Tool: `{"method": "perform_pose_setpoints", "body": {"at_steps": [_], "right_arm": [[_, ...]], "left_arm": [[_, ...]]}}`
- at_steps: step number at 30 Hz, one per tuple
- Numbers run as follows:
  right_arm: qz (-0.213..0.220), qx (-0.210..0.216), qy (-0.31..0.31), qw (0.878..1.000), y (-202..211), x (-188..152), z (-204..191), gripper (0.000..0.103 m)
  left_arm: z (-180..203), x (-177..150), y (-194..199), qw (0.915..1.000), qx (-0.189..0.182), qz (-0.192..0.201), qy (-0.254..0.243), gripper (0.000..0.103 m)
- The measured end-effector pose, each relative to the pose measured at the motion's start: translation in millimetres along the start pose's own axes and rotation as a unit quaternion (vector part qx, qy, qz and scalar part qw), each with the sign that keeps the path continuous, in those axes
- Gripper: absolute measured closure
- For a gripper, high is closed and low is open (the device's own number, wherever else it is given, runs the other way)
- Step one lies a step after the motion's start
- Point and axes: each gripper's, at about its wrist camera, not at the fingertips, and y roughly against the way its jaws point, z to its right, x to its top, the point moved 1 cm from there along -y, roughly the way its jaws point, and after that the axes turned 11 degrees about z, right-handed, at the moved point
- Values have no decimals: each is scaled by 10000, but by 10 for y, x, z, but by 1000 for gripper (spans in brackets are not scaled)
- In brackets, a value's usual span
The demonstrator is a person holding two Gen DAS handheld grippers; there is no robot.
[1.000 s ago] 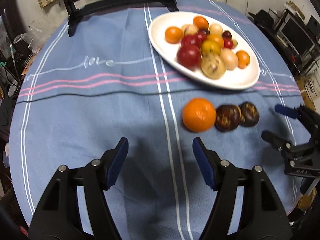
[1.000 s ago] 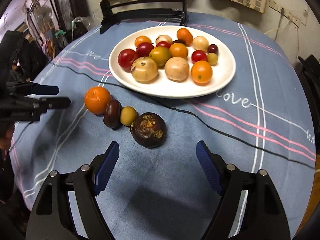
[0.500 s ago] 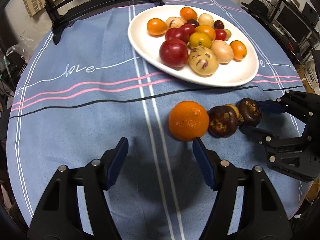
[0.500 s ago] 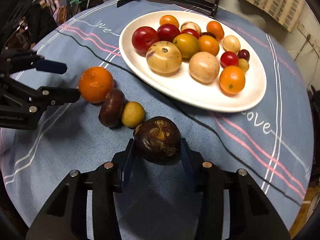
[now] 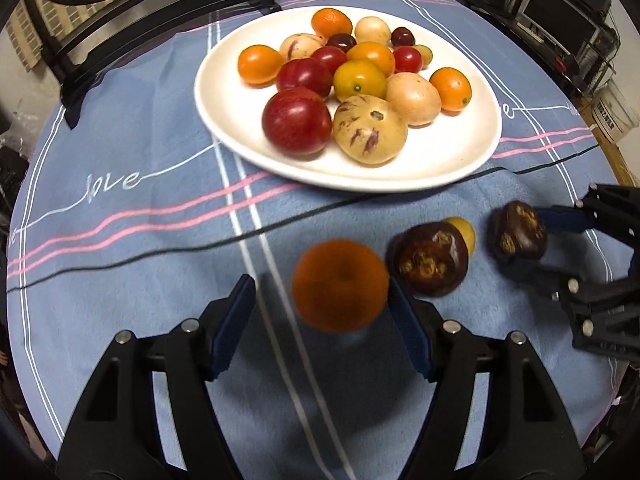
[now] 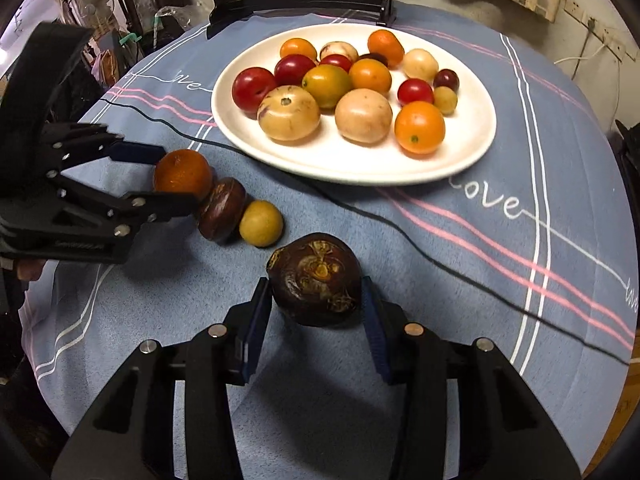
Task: Organize fruits
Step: 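Grasp a large orange with the left tool while the right grasps a dark purple fruit, then carry both fruits over the plate and open both tools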
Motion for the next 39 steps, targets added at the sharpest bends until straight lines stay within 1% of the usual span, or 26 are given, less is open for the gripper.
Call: {"method": "perform_pose_setpoints", "body": {"at_steps": [2,3,4,5,7,8,14,19,29,39], "right_arm": [[-5,-21,-34,10000,1,-25,4,58],[-15,-15,-63,10000,-2,-31,7,58],[-14,-38,-82,10000,0,-39,12,58],[-14,-45,-93,9999,4,-44,18,59],[-17,-45,-141,9999,10,-50,25,59],[-16,-44,-155,9999,15,-55,26,59],[0,-28,-213,9998,22,-70,0,58],[43,4,-322,9995,63,-112,-26,59],[160,44,-452,9988,237,-204,-91,58],[245,81,-555,9981,380,-288,-144,58]], "left_arm": [[8,31,-59,10000,24,-36,-53,33],[9,36,-84,10000,23,-76,-53,36],[2,39,-109,9999,-47,-126,-9,41],[0,34,-114,9999,-98,-133,19,44],[5,32,-114,9997,-185,-129,43,54],[13,31,-109,9997,-202,-122,31,56],[50,5,-65,9999,-1,-90,71,57],[73,-18,89,9999,101,16,87,57],[191,-13,470,9992,153,353,49,57],[267,-29,680,9985,143,519,-63,57]]}}
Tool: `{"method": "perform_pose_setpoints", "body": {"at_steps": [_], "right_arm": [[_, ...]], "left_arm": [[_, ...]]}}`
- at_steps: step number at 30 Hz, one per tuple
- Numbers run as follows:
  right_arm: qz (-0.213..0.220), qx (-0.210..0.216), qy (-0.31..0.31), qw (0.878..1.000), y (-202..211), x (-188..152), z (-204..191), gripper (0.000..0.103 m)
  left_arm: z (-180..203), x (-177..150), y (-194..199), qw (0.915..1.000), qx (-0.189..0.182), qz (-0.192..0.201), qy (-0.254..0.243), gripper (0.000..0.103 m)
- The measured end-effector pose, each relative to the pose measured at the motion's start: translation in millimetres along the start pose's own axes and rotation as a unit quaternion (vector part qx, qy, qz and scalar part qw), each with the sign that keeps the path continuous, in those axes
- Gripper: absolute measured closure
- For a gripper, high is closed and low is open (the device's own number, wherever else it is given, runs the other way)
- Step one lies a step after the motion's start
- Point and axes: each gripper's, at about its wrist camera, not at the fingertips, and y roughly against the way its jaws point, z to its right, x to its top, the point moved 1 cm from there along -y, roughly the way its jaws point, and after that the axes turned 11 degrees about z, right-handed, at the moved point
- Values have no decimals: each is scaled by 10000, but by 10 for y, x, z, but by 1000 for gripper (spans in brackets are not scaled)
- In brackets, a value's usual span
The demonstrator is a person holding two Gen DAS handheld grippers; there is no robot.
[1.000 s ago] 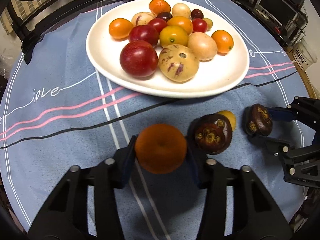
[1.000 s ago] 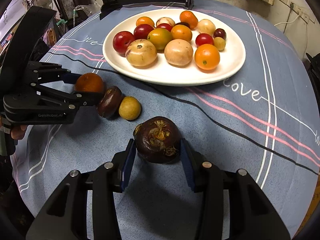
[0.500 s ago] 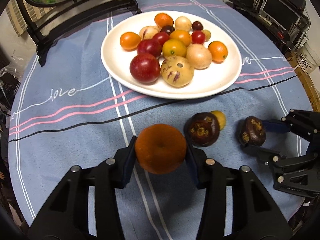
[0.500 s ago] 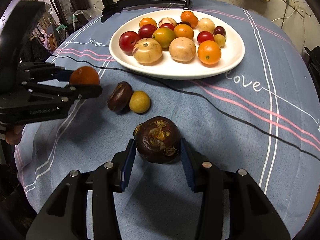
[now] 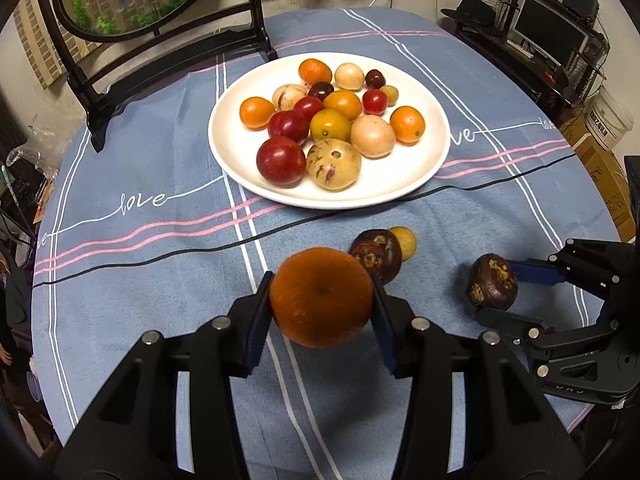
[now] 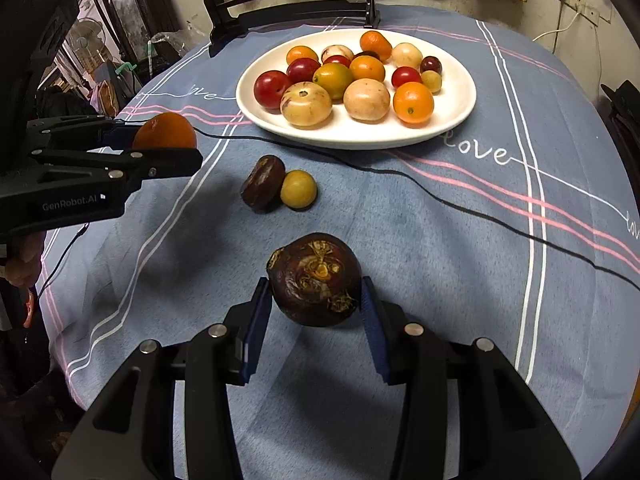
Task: Organize fruits
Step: 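Carry both fruits over the plate and open both tools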
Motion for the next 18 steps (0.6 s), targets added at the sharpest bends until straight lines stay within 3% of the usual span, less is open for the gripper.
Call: {"method": "perform_pose_setpoints", "body": {"at_steps": [11,18], "right_arm": [[4,8,16,10000,35,-31,-36,58],[387,-24,153,9991,204,343,10,58]], "left_arm": [[23,27,3,10000,-34,-14,-28,57],[-116,317,46,9997,10,221,123,57]]}}
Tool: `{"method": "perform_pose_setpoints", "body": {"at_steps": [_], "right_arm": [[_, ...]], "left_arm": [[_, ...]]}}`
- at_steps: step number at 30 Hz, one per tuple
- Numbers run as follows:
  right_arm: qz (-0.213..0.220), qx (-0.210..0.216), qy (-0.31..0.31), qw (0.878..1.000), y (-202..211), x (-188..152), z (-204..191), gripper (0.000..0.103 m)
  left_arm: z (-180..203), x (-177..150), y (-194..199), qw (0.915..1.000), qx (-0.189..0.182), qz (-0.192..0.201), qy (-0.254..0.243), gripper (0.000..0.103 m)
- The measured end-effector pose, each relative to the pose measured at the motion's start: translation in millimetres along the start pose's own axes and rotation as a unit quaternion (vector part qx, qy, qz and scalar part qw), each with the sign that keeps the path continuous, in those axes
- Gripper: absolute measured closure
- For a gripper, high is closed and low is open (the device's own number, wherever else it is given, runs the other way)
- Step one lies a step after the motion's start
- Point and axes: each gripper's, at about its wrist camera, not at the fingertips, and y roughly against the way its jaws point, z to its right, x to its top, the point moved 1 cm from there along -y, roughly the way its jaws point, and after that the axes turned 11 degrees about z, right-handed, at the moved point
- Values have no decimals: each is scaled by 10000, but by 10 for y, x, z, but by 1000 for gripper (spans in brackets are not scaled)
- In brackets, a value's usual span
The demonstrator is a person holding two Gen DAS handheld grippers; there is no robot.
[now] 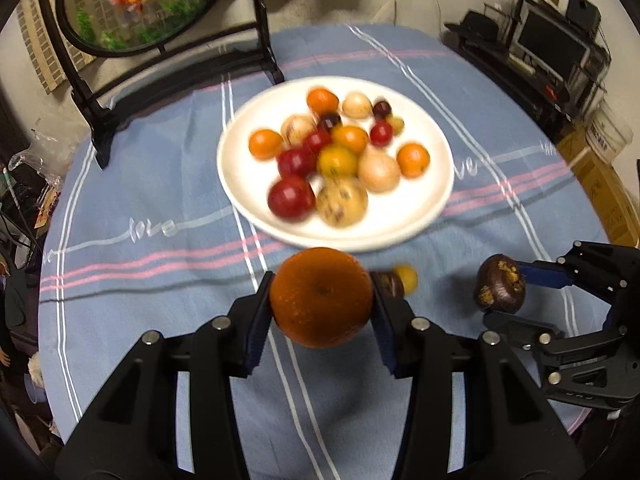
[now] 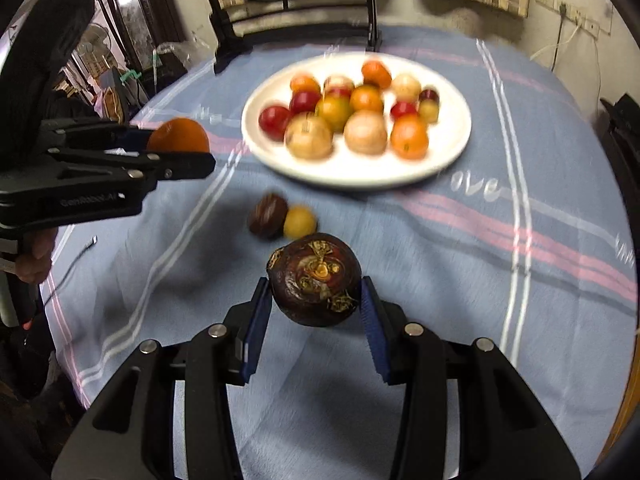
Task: Organize fruits
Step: 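Carry both fruits over the plate and open both tools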
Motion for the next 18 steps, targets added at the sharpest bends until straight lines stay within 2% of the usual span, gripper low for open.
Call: {"method": "perform_pose_setpoints", "body": {"at_steps": [8,18], "right_arm": [[538,-95,4,9985,58,572,174,58],[669,-56,-122,9977,-170,891,280,58]], "left_arm": [[-166,493,23,9990,39,345,296,57],[-112,760,-242,9991,125,293,288,57]]}}
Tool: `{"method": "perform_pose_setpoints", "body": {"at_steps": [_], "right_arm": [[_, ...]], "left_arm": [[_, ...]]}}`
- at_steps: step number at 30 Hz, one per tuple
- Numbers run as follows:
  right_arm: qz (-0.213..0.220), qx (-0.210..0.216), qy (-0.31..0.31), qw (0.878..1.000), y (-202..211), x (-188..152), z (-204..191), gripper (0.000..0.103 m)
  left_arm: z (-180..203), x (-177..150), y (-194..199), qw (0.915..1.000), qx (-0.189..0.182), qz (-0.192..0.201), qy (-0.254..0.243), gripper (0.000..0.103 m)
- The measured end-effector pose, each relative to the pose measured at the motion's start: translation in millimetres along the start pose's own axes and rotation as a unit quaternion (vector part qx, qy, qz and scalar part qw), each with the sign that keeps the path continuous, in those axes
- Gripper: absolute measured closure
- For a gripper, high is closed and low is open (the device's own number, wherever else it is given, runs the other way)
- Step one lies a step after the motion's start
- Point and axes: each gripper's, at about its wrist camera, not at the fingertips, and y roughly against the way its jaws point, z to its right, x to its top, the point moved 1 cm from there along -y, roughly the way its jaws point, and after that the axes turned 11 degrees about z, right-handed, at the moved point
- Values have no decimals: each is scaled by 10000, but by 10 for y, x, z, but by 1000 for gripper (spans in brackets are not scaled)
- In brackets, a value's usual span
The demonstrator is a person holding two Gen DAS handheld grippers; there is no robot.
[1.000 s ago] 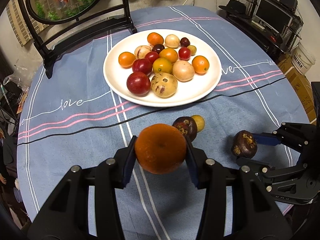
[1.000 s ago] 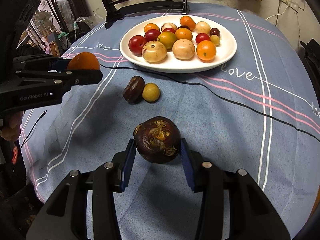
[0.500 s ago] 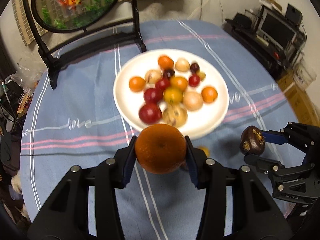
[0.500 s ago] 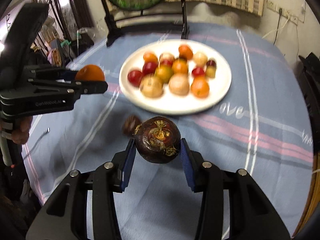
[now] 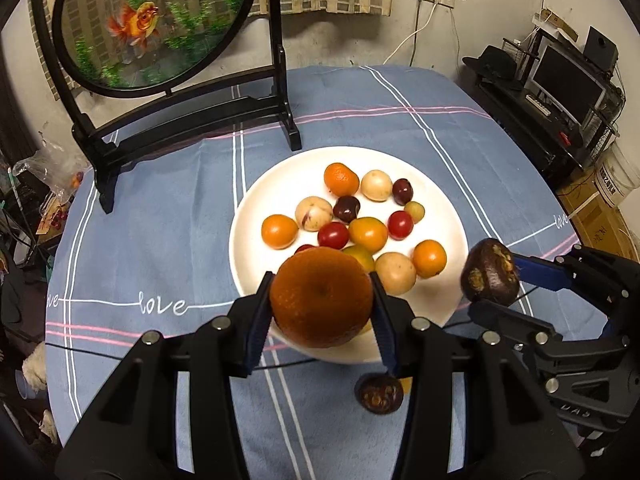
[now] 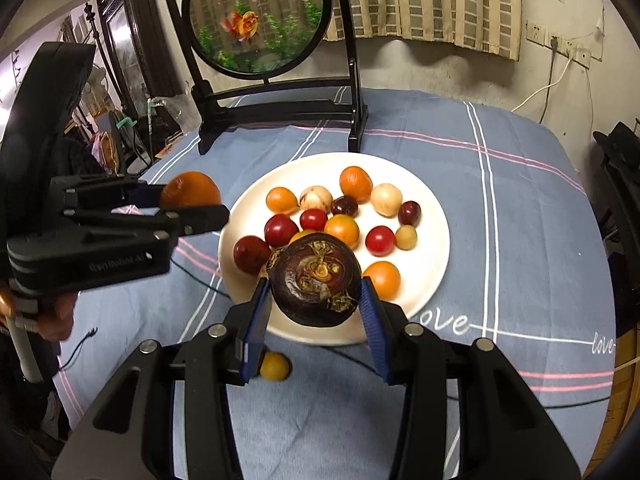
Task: Organize fruits
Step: 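Carry both fruits over the plate and open both tools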
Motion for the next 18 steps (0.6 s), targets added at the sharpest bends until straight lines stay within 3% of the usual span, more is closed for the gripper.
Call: {"method": "perform_pose_setpoints", "body": {"at_steps": [18], "right_arm": [[-37,-17,-134,9999,-478,267,245,58]], "left_arm": [[8,75,-536,9996,89,-251,-68,57]]}}
